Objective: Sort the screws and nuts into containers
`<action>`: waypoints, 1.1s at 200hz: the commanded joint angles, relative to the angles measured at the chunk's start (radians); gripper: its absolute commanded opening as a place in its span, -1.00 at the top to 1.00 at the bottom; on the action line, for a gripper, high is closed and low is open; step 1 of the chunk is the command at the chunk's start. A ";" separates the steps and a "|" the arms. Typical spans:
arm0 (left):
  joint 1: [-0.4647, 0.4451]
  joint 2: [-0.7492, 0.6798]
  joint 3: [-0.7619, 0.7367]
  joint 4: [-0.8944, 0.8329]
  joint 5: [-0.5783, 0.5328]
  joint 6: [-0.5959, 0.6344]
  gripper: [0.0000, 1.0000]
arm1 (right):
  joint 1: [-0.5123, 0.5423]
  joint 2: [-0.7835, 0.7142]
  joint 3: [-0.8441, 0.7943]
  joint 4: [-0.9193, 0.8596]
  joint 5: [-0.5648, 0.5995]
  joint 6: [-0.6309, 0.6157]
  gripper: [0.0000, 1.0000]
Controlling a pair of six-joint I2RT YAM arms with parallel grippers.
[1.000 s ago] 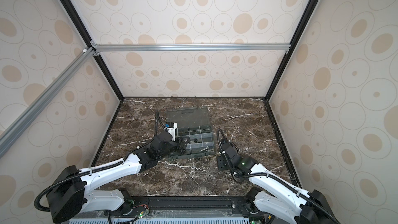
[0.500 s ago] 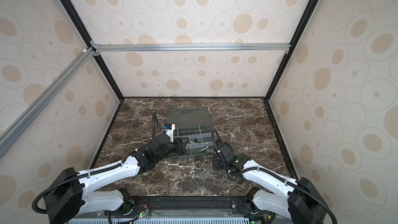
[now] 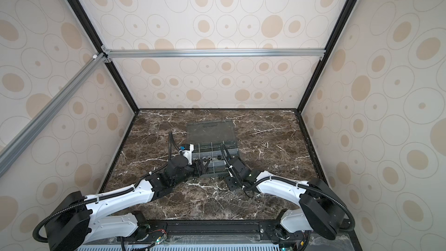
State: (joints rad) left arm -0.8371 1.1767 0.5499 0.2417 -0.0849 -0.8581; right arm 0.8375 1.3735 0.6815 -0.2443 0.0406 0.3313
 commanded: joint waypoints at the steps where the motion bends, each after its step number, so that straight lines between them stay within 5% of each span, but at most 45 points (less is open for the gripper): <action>1: -0.003 -0.030 -0.009 -0.001 -0.032 -0.022 -0.23 | 0.025 0.049 0.054 0.008 -0.020 -0.056 -0.03; 119: -0.003 -0.202 -0.133 -0.027 -0.082 -0.078 -0.23 | 0.050 0.284 0.222 -0.004 -0.029 -0.125 -0.03; 220: -0.003 -0.202 -0.138 -0.026 -0.078 -0.078 -0.23 | 0.067 0.319 0.291 -0.053 0.002 -0.133 -0.02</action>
State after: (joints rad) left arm -0.8375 0.9817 0.4137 0.2222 -0.1444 -0.9241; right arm 0.8970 1.6833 0.9424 -0.3008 0.0185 0.2176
